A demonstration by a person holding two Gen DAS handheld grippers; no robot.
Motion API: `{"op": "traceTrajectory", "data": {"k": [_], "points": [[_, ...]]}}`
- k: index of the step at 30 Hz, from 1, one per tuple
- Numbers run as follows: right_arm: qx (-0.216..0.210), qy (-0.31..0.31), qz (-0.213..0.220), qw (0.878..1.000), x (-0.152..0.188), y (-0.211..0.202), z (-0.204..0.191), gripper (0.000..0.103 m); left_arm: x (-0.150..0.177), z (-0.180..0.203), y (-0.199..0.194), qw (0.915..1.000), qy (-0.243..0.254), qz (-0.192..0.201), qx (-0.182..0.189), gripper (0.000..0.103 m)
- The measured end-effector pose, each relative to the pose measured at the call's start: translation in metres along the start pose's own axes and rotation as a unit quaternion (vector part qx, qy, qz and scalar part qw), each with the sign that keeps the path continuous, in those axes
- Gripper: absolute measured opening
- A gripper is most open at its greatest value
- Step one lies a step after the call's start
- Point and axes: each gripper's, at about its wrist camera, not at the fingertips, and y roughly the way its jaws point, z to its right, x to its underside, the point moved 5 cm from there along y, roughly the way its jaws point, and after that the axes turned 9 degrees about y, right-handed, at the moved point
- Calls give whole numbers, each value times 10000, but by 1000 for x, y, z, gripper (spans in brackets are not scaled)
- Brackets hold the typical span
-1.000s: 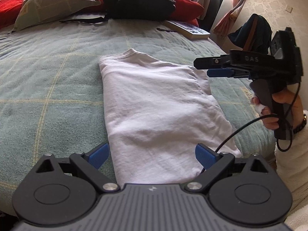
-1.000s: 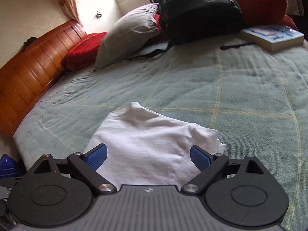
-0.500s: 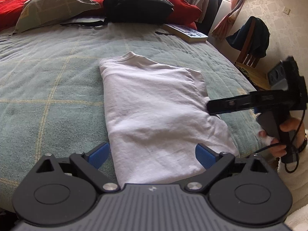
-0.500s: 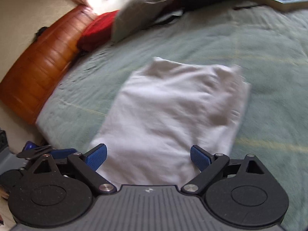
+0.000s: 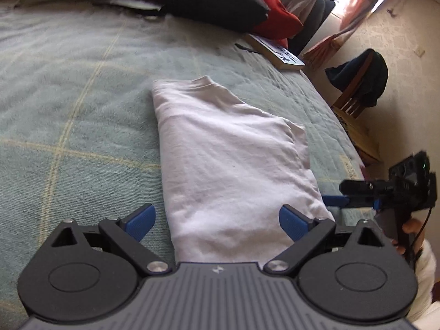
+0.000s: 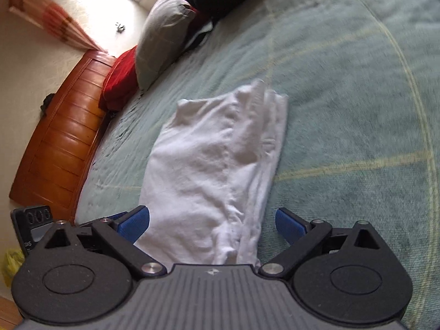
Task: Fold clothes
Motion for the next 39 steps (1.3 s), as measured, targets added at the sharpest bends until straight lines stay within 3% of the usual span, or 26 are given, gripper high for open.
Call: {"op": "traceTrajectory", "data": {"k": [6, 15, 26, 32, 39], "points": [[-437, 298, -76, 9986, -7, 11, 8, 103, -8, -22, 22, 9958, -531, -153, 723, 97], [-555, 404, -88, 9976, -34, 31, 2, 103, -35, -45, 45, 9824, -1152, -67, 1469, 99], [-611, 417, -57, 9972, -52, 48, -3, 103, -53, -46, 64, 9795, -1146, -306, 1626, 101], [-691, 370, -213, 9967, -32, 39, -2, 103, -33, -38, 45, 9712, -1204, -762, 1911, 101], [-805, 276, -317, 9959, -17, 42, -5, 103, -48, -39, 68, 9692, -1278, -722, 1979, 101]]}}
